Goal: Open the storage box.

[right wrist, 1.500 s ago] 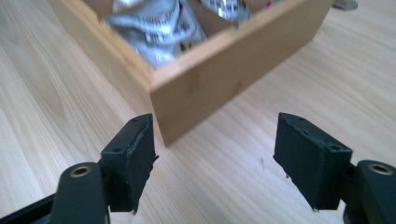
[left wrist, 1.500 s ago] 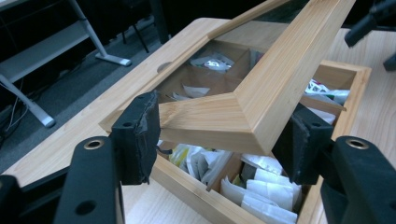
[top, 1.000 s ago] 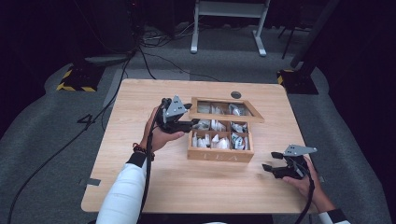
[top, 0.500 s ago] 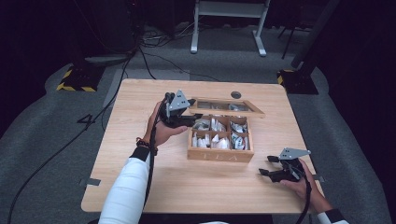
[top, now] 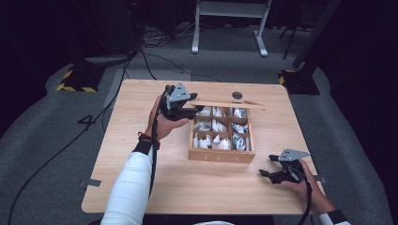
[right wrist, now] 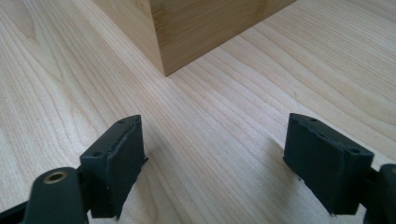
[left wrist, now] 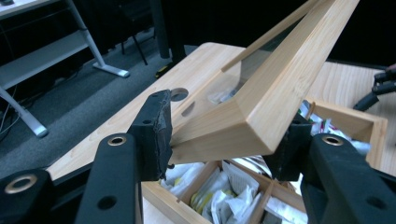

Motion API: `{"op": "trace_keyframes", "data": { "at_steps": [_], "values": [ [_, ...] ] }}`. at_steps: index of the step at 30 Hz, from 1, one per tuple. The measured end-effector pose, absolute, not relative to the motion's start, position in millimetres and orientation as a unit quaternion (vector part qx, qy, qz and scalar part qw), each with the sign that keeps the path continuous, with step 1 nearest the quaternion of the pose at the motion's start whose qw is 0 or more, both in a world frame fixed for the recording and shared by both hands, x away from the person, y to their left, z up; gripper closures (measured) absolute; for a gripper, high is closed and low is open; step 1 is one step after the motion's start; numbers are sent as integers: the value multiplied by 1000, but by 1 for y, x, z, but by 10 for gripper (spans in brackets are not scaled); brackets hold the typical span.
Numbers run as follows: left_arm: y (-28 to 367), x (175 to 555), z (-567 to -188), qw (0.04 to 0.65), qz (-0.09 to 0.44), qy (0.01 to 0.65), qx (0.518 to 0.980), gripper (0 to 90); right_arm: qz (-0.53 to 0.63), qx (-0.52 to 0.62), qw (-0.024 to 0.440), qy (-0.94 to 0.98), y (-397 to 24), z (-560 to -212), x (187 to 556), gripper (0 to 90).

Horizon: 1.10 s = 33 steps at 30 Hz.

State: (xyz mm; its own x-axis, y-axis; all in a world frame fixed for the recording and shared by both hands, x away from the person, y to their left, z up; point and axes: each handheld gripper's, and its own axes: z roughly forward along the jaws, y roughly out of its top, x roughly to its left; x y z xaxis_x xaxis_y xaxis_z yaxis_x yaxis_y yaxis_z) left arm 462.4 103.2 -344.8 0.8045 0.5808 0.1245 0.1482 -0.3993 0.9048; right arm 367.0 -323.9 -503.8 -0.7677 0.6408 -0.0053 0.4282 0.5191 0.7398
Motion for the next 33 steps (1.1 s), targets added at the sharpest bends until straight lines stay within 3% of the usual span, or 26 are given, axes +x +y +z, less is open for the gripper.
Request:
{"op": "trace_keyframes", "data": {
  "at_steps": [33],
  "values": [
    [101, 499, -327, 520, 217, 263, 783, 537, 380, 309, 140, 861, -324, -504, 368, 191]
  ]
}}
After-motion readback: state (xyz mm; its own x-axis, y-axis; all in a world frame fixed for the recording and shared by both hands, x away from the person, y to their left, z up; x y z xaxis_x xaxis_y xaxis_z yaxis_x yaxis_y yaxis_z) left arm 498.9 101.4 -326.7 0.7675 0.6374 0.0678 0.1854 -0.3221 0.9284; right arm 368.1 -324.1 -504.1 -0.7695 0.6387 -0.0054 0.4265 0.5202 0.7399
